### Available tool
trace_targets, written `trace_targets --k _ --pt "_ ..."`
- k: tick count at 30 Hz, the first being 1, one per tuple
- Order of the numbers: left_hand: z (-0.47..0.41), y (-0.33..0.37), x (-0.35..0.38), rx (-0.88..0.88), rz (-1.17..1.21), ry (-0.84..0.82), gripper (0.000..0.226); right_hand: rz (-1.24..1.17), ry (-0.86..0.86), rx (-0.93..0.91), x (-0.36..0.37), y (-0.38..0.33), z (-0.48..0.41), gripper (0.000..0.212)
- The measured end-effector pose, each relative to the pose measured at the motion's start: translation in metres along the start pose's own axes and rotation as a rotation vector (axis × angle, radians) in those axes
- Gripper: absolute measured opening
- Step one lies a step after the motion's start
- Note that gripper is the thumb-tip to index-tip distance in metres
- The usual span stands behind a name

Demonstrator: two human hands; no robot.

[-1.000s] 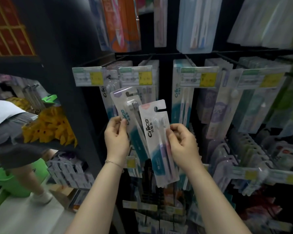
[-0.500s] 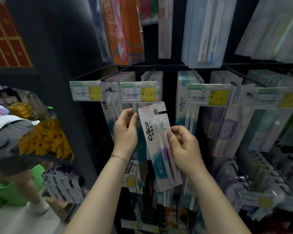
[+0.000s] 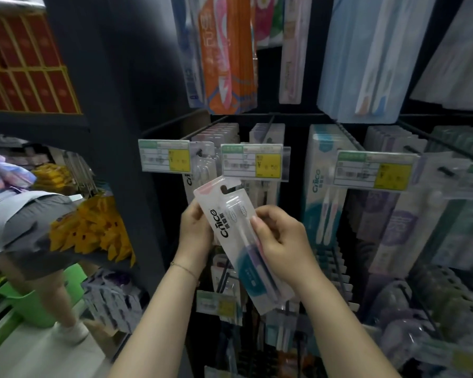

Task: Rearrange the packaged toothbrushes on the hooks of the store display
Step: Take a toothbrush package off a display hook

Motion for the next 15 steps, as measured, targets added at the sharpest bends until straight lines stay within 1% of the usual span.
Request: trace_targets --k 2,4,7,10,11,13,15 --pt "0.001 0.000 -0.015 -0.017 0.049 0.033 0.018 0.008 -0.021 -0.004 0.009 -0.003 -0.005 0.011" --pt "0.001 0.001 -0.029 -0.019 0.070 0.059 0.026 0.035 -0.018 -0.010 0.021 -0.004 -0.011 0.011" --pt "0.002 0.002 -0.047 -0.023 0.068 0.094 0.031 0.054 -0.021 -0.019 0.041 -0.009 -0.021 0.012" --pt "0.005 0.002 -0.056 -0.037 0.062 0.133 0.038 0.149 0.002 -0.054 0.057 -0.013 -0.033 0.015" --pt "0.006 0.002 -0.058 -0.033 0.049 0.142 0.036 0.180 0.013 -0.061 0.061 -0.015 -0.037 0.015" --pt "0.006 0.002 -0.060 -0.010 0.013 0.150 0.025 0.217 0.044 -0.070 0.066 -0.020 -0.045 0.016" --pt "0.005 0.001 -0.059 0.010 -0.039 0.149 0.019 0.227 0.079 -0.085 0.067 -0.026 -0.051 0.017"
Point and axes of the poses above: each hand's wrist, its own z-axis away from the middle knuckle, its own x-axis out of the palm, y = z × x, the point moved 2 cm from there along -z, towards the middle knuckle, and after that the axes turned 1 degree about y, right-handed, at the moved point
